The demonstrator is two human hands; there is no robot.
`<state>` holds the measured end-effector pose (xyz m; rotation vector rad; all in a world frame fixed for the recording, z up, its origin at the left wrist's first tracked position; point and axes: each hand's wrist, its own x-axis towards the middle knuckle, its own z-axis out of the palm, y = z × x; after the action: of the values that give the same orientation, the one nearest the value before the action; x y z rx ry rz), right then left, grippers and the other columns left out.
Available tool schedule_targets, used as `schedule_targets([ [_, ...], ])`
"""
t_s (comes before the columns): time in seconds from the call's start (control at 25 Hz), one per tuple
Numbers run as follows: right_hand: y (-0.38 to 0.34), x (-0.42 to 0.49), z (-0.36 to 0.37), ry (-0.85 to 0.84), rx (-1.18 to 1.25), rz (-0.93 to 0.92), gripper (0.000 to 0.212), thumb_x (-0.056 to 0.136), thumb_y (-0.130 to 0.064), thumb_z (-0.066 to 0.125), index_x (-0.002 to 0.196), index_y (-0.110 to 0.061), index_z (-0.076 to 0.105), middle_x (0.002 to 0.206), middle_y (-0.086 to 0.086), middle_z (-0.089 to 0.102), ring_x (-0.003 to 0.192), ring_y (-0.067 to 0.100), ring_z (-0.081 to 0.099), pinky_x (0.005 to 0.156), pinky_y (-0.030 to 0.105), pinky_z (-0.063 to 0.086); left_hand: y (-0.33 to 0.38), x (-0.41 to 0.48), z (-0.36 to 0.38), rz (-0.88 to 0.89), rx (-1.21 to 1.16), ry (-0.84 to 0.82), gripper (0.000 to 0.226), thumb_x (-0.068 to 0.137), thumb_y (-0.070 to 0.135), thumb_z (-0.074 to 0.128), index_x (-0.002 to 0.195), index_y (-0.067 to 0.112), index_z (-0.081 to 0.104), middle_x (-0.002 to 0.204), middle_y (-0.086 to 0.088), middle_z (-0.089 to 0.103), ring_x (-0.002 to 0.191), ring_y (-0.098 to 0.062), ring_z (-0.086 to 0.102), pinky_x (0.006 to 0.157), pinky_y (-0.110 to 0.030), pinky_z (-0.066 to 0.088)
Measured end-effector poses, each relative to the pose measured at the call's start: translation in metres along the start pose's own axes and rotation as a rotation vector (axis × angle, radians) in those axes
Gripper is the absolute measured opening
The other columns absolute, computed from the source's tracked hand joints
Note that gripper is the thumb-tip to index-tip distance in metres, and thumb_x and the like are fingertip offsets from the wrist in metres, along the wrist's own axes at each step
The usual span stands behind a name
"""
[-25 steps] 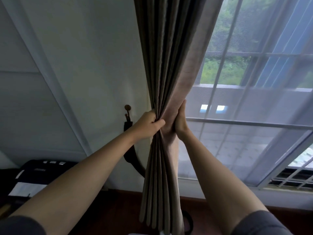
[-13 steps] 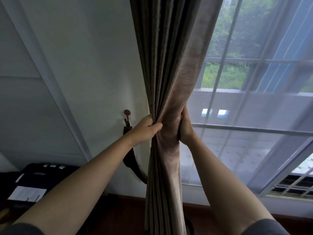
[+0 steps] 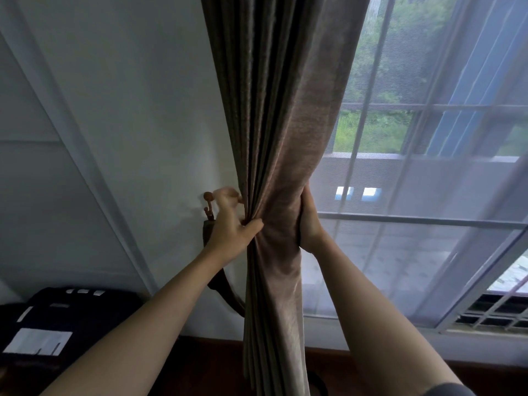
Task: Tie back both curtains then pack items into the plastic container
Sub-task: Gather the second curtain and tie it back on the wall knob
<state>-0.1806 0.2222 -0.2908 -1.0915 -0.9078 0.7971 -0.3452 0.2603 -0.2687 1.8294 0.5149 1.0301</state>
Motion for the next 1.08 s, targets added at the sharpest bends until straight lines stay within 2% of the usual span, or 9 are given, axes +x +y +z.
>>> schedule_targets([
  [0.16,0.003,0.001,0.000,0.015,-0.042,0.040,0.077,0.085,-0.076,0.026,0.144,-0.028,0.034,0.149,-0.001,0.039,0.139,0.013,0.032,0.118,0.044,0.020,0.008,0.008,-0.003,-0.093,0.233,0.149,0.037,0.076,0.009,0.066,0.097,0.021,0.038,0.084,-0.008,0.061,0.066,-0.015,0.060,0.055,-0.016,0.046],
  [0.24,0.004,-0.004,0.003,0.059,-0.022,0.039,0.069,0.093,-0.065,0.022,0.145,-0.023,0.034,0.148,0.000,0.041,0.138,0.012,0.034,0.118,0.041,0.022,0.018,0.018,-0.008,-0.267,0.266,0.065,0.014,0.077,0.015,0.063,0.090,0.016,0.056,0.082,-0.001,0.068,0.074,-0.014,0.065,0.062,-0.020,0.054],
  [0.32,0.004,-0.012,0.009,0.093,-0.019,0.004,0.057,0.102,-0.043,0.011,0.143,-0.012,0.036,0.142,0.000,0.045,0.134,0.009,0.038,0.115,0.027,0.029,0.028,0.026,-0.007,-0.405,0.286,-0.052,0.017,0.080,0.020,0.057,0.094,0.014,0.065,0.086,-0.005,0.068,0.083,-0.019,0.066,0.074,-0.034,0.059],
  [0.44,0.008,-0.027,0.019,0.070,-0.051,0.018,0.051,0.104,-0.025,0.006,0.141,-0.006,0.035,0.128,-0.001,0.047,0.128,0.009,0.039,0.101,0.011,0.034,0.034,0.036,0.005,-0.299,0.668,-0.239,0.033,0.092,0.025,0.045,0.122,0.014,0.056,0.089,-0.001,0.060,0.088,-0.017,0.057,0.089,-0.025,0.040],
  [0.56,0.018,-0.031,0.021,0.093,-0.090,0.057,0.049,0.104,-0.025,0.009,0.139,-0.007,0.038,0.117,-0.007,0.055,0.109,-0.006,0.053,0.086,0.002,0.038,0.038,0.047,0.013,-0.302,0.736,-0.302,0.046,0.091,0.032,0.043,0.135,0.019,0.045,0.117,-0.012,0.056,0.086,-0.024,0.062,0.079,-0.031,0.052],
  [0.68,0.026,-0.038,0.017,0.105,-0.071,0.055,0.047,0.104,-0.027,0.010,0.135,-0.012,0.042,0.108,-0.011,0.058,0.089,-0.020,0.056,0.073,-0.002,0.041,0.039,0.053,0.010,-0.447,0.520,-0.421,0.040,0.089,0.023,0.048,0.128,0.024,0.053,0.113,-0.001,0.062,0.080,-0.015,0.064,0.058,-0.027,0.055],
  [0.8,0.038,-0.046,0.021,0.142,-0.096,0.090,0.043,0.101,-0.040,0.016,0.126,-0.028,0.049,0.115,-0.003,0.061,0.091,-0.014,0.059,0.075,0.004,0.045,0.043,0.054,0.012,-0.525,0.375,-0.466,0.035,0.083,0.007,0.052,0.114,0.019,0.062,0.101,-0.001,0.068,0.085,-0.015,0.065,0.053,-0.024,0.051],
  [0.96,0.050,-0.051,0.029,0.172,-0.166,0.156,0.051,0.083,-0.071,0.036,0.111,-0.036,0.059,0.108,0.007,0.066,0.104,0.027,0.062,0.093,0.052,0.048,0.045,0.051,0.019,-0.514,0.273,-0.503,0.015,0.077,0.006,0.060,0.087,0.011,0.069,0.078,-0.001,0.068,0.076,-0.012,0.064,0.054,-0.023,0.051],
  [1.08,0.052,-0.058,0.033,0.202,-0.146,0.218,0.029,0.082,-0.067,0.039,0.090,-0.048,0.060,0.096,-0.014,0.067,0.096,0.011,0.062,0.084,0.037,0.050,0.048,0.052,0.024,-0.453,0.340,-0.533,0.021,0.071,0.030,0.077,0.087,0.022,0.068,0.084,0.006,0.071,0.086,-0.009,0.066,0.054,-0.023,0.050],
])
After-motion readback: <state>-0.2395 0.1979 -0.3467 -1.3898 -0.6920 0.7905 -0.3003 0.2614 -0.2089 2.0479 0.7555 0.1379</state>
